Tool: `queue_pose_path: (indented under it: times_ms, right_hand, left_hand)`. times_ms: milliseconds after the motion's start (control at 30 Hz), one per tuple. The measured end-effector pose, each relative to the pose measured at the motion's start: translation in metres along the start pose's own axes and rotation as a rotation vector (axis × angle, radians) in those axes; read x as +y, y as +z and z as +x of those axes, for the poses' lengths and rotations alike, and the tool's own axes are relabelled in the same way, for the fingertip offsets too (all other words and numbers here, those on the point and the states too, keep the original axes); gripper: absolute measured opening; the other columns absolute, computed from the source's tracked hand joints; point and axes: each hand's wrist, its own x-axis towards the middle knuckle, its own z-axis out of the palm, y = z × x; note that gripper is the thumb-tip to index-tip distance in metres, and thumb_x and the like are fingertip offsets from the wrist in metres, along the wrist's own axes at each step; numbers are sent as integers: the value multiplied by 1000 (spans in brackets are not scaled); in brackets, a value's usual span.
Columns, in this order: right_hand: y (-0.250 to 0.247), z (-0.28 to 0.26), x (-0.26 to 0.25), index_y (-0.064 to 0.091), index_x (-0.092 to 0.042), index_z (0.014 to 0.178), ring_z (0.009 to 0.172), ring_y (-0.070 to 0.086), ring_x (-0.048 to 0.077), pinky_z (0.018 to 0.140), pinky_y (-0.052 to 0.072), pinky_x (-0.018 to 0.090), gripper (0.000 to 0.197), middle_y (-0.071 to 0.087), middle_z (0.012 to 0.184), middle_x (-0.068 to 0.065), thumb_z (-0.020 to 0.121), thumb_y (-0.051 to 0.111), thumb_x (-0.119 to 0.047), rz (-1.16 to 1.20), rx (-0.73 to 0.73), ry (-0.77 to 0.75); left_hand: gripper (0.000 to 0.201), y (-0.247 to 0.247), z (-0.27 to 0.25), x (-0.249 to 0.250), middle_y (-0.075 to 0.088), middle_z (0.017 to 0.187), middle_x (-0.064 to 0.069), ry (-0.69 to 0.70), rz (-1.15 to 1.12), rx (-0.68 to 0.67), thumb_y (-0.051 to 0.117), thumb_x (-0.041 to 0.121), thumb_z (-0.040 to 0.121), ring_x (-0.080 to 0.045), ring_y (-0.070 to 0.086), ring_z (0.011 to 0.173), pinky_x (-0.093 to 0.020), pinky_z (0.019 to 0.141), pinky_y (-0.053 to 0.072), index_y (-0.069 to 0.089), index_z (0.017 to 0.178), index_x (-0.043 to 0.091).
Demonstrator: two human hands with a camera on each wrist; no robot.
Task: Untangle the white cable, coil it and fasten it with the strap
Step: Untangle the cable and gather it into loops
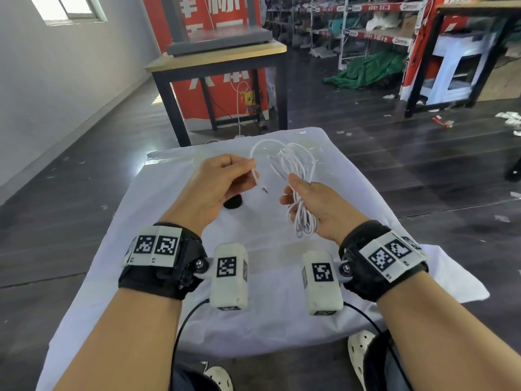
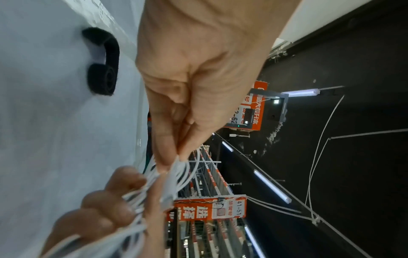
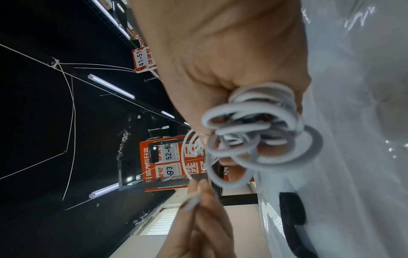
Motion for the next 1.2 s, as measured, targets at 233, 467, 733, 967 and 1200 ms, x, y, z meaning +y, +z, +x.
queue_pose_path:
  times_ms: [233, 467, 733, 967, 1200]
  right_hand:
    - [5, -5, 0, 55, -8, 95, 59, 68, 11, 52, 48, 26, 30, 72, 69, 4, 96, 52, -37, -61, -185, 19]
    - [3, -5, 2, 60, -10, 93, 55, 63, 12, 53, 49, 22, 10, 58, 61, 0, 95, 56, -19, -110, -285, 1]
    - [-6, 4, 2, 52, -12, 80, 50, 44, 13, 57, 40, 27, 19, 50, 49, -4, 96, 55, -20, -252, -173, 27]
    - [3, -12, -2, 54, -10, 81, 50, 47, 11, 56, 44, 23, 17, 49, 58, -1, 89, 66, -18, -671, -395, 20]
    - [-3, -15, -10, 63, -7, 95, 67, 57, 11, 71, 45, 23, 14, 62, 78, 4, 89, 65, -19, -729, -472, -29]
  left_hand:
    - [12, 13, -6, -8, 71, 69, -5, -15, 310, -107, 68, 16, 87, -12, 67, 59, -17, 57, 53, 68, 83, 5]
    - [15, 10, -4, -11, 66, 73, 2, -25, 473, -180, 68, 26, 87, -7, 57, 60, -17, 57, 48, 73, 85, 12]
    - [58, 2, -12, 6, 33, 143, 12, 800, 1241, -215, 72, 16, 80, -13, 22, 138, -35, 114, 13, 43, 125, 38]
    - [48, 11, -6, -24, 29, 155, 12, 956, 1574, -331, 74, 17, 76, -24, -6, 149, -53, 116, -9, 60, 116, 37]
    - [24, -1, 0, -28, 55, 70, 7, 611, 1407, -315, 61, 35, 88, -18, 59, 88, -29, 75, 43, 42, 76, 26]
